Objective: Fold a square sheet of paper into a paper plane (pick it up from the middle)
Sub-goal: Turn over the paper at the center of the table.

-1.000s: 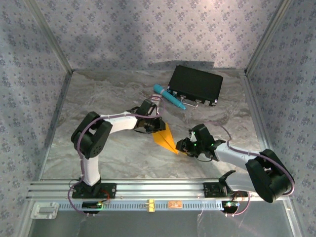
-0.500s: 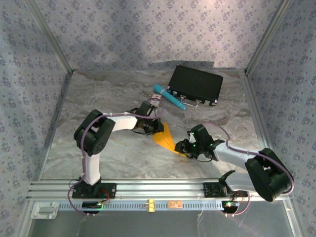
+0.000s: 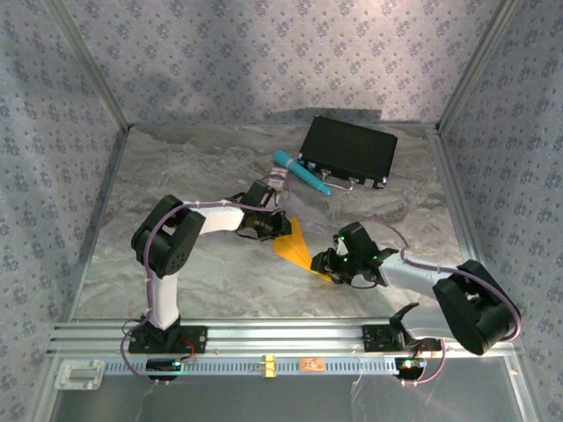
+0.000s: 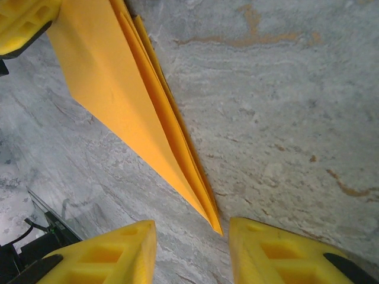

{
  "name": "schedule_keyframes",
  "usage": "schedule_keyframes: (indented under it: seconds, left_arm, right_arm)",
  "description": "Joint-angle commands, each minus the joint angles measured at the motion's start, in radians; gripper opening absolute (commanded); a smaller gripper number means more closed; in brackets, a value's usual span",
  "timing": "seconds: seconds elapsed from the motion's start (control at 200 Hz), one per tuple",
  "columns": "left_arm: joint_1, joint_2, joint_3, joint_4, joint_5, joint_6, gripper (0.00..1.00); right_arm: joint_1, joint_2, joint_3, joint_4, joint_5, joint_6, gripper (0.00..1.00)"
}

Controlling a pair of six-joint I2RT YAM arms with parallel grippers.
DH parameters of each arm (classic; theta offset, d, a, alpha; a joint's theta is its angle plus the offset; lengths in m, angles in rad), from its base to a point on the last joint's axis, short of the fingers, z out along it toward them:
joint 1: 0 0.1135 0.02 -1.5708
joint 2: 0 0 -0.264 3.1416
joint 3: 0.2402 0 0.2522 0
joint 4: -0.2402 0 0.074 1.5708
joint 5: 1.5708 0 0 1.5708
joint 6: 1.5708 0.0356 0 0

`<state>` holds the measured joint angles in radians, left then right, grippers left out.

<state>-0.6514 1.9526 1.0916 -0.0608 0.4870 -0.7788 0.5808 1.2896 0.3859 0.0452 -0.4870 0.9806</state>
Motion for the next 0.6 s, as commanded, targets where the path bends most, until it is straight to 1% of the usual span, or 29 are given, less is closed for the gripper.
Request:
schedule_keyframes:
  seconds: [0.0,0.245,0.595]
  left_arm:
    - [0.006,0.023,-0.021,-0.024,-0.01,-0.006,0.1]
    - [0.007,0.021,-0.025,-0.02,-0.008,-0.01,0.1]
    - [0.007,0.02,-0.023,-0.016,-0.004,-0.014,0.1]
  right_arm:
    - [0.006,0.019,0.0,0.008,-0.018,0.021,0.38]
    - [0.003,0.028,-0.017,0.105,-0.04,0.054,0.37]
    - [-0.013,0.033,-0.021,0.149,-0.04,0.043,0.38]
